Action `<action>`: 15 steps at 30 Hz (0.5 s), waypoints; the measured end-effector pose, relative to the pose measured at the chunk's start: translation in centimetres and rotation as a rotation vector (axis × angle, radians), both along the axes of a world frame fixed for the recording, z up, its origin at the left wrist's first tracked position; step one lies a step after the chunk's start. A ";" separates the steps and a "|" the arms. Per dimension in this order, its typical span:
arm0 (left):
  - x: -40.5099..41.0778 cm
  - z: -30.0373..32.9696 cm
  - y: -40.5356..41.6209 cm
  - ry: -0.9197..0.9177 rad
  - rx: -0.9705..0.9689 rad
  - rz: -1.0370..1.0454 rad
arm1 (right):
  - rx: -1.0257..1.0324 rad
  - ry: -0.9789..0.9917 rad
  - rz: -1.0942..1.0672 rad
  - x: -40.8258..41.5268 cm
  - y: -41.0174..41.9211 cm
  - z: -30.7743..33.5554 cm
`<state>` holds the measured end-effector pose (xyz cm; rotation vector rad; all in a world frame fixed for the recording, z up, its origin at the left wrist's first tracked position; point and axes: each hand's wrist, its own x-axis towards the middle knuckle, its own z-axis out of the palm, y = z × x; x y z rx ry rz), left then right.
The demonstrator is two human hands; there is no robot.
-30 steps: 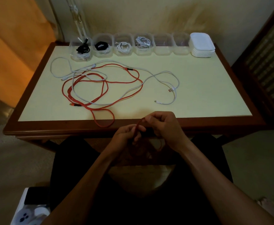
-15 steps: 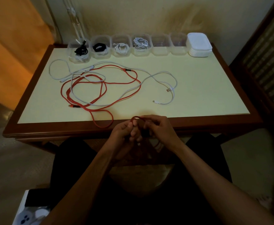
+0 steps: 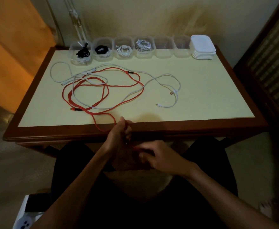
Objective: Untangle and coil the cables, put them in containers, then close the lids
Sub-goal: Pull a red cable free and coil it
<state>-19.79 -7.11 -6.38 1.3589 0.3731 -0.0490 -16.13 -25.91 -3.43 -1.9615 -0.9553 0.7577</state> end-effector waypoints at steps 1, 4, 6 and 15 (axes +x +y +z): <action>-0.1 0.0 -0.5 0.006 0.073 -0.103 | 0.039 -0.073 -0.048 0.6 0.2 0.7; -0.3 0.5 -1.8 -0.006 0.053 -0.298 | 0.137 -0.157 -0.233 2.5 0.9 2.2; -0.3 1.0 -2.0 -0.015 0.003 -0.301 | 0.158 -0.209 -0.335 3.7 1.1 2.5; -0.1 2.1 -1.7 -0.063 -0.226 -0.268 | 0.242 -0.232 -0.397 5.8 1.0 0.6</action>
